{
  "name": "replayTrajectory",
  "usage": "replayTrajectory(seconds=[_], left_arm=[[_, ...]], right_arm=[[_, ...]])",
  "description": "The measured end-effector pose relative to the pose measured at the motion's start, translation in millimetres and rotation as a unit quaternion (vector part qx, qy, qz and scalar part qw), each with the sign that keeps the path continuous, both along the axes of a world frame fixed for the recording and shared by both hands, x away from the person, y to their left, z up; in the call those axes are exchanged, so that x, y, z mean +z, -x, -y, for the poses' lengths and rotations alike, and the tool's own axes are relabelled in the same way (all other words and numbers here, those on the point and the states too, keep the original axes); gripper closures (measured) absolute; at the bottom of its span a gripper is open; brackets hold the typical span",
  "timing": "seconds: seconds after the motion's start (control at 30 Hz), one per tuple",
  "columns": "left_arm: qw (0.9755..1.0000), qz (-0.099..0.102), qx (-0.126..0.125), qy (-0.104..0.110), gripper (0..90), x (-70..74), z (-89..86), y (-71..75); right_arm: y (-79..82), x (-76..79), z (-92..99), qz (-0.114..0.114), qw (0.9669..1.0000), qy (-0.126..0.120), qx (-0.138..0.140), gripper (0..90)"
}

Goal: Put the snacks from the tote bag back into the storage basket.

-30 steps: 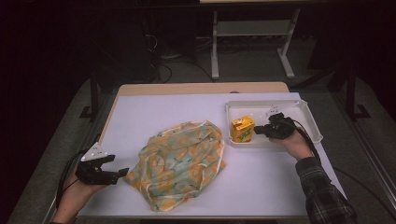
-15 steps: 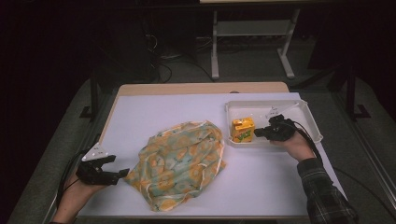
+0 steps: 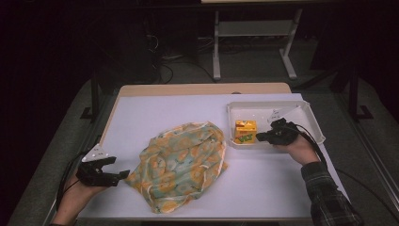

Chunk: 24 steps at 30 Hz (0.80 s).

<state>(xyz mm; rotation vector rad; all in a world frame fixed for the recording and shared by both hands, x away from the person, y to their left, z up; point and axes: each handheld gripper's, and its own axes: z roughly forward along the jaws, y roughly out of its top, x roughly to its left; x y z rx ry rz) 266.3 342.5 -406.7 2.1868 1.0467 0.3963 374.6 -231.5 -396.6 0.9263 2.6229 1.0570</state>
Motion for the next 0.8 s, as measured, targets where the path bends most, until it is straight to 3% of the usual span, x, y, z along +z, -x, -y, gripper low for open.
replayTrajectory(seconds=[0.23,0.57,0.8], left_arm=[[1.0,-0.005,0.005,0.002,19.4,-0.1,0.1,-1.3],[1.0,-0.003,-0.003,-0.004,19.4,-0.4,3.0,-2.8],[1.0,0.0,-0.009,-0.001,19.1,-0.7,6.3,-4.3]], right_arm=[[2.0,0.7,-1.3,0.006,0.9999,0.008,-0.007,88.1],[9.4,4.6,9.0,0.02,0.9975,0.012,-0.067,50.5],[25.8,7.1,14.1,0.022,0.9958,0.005,-0.088,37.7]])
